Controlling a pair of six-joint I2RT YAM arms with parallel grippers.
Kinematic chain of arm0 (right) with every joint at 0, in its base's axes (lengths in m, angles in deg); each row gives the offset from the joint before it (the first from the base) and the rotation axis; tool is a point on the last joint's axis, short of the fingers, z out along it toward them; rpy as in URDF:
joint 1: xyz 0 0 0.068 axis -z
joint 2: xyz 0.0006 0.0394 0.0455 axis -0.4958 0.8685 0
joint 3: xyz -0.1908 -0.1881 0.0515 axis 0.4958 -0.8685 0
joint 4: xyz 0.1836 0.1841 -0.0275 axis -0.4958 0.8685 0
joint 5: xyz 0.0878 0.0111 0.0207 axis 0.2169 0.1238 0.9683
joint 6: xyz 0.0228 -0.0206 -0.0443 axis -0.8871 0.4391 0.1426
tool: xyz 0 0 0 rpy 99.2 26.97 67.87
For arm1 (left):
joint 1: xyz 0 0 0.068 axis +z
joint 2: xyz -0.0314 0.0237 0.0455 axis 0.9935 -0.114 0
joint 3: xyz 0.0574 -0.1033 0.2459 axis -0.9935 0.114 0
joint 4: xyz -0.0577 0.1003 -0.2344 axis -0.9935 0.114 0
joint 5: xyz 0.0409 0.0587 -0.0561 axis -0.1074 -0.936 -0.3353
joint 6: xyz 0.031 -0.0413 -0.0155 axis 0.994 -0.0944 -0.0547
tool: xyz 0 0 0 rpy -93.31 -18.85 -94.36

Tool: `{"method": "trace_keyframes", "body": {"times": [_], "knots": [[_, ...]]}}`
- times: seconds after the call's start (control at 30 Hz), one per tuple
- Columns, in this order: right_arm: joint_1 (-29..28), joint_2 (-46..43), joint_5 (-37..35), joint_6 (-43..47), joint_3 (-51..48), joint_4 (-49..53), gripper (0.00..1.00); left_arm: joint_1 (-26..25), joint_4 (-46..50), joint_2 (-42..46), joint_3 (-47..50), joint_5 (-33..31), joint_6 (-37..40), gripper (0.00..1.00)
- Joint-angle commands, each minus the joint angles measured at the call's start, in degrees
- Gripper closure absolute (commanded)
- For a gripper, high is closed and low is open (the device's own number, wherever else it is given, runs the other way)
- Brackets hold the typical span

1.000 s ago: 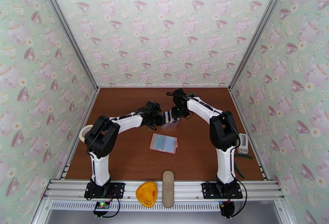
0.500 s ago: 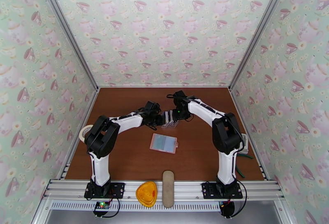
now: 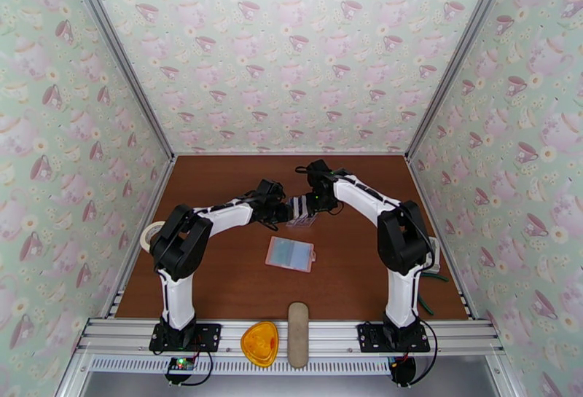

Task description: Put the credit cards into the card holder

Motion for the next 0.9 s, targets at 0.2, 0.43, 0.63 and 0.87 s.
{"method": "trace_keyframes", "body": {"times": [0.2,0.43,0.63,0.87], "knots": [[0.75,-3.12,-5.56,0.57,1.84,4.78,0.67,0.46,2.65,-0.47,-0.28,-2.82,-0.08,0.64],[0.52,-2.67,-4.28,0.67,2.10,4.56,0.76,0.40,2.65,-0.74,-0.28,-2.54,-0.16,0.64],[0.11,-3.28,-3.39,0.67,2.54,4.82,0.86,0.18,2.44,-1.14,-0.28,-2.41,-0.34,0.64],[-1.22,-3.25,-0.25,0.06,2.53,4.03,0.96,0.22,2.38,-1.31,-0.28,-2.34,-0.41,0.64]]}}
